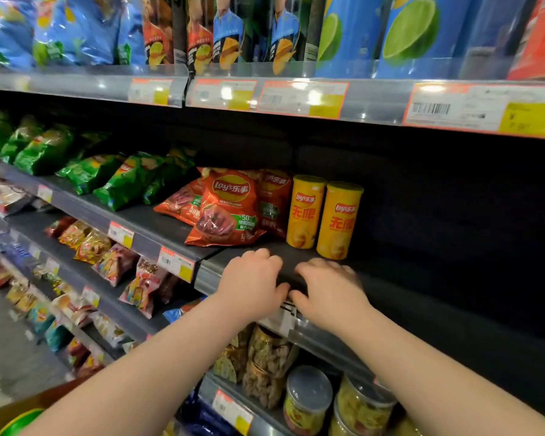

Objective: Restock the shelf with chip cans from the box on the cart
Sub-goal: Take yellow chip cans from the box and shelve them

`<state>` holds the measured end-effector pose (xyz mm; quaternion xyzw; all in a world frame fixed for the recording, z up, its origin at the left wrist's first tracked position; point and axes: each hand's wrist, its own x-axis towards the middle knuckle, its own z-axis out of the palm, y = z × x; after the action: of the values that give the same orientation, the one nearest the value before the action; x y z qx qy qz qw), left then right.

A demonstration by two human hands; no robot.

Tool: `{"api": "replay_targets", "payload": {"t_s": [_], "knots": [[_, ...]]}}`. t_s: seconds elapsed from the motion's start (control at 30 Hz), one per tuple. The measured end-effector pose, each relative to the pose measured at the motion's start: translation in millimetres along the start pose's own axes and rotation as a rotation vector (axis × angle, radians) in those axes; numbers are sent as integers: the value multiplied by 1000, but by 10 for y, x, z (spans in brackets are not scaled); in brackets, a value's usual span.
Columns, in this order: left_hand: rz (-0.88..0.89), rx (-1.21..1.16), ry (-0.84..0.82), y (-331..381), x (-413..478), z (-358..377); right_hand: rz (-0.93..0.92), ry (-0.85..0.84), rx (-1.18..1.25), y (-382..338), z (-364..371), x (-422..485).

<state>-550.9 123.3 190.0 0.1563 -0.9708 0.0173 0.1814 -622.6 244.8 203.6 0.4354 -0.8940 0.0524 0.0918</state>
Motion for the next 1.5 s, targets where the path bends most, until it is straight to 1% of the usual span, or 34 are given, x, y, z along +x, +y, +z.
{"api": "replay_targets", "payload": {"t_s": [0.13,0.27,0.33,0.5,0.53,0.57,0.63,0.7,0.77,0.9,1.07,1.23,1.37,1.5], "knots": [[-21,-33,41,-93,-334,26,-139,99,-3,-139,60,-163],[-100,-16,-9,-150,-631,50,-295,228,11,-313,213,-280],[-119,-4,-17,-209,-763,128,-325,233,21,-398,305,-326],[-187,-3,-122,-322,-1086,239,-386,128,-25,-595,520,-414],[-191,1,-99,-356,-1140,264,-403,108,-28,-644,544,-430],[-204,0,-110,-384,-1187,276,-408,78,-30,-700,573,-441],[-238,41,-169,-468,-1306,300,-410,26,-39,-823,632,-461],[-260,44,-203,-589,-1463,314,-416,4,-5,-982,689,-479],[-293,31,-256,-726,-1664,301,-411,-46,3,-1179,766,-498],[-408,18,-356,-1084,-2161,252,-461,-151,-7,-1681,953,-587],[-533,10,-414,-1576,-2864,190,-524,-261,-11,-2366,1184,-734],[-646,-17,-462,-1975,-3554,172,-569,-331,-17,-2919,1399,-942],[-691,-40,-515,-2183,-4028,157,-600,-412,-44,-3283,1554,-1134],[-733,-57,-566,-2376,-4444,153,-578,-519,-37,-3577,1720,-1337]]}}
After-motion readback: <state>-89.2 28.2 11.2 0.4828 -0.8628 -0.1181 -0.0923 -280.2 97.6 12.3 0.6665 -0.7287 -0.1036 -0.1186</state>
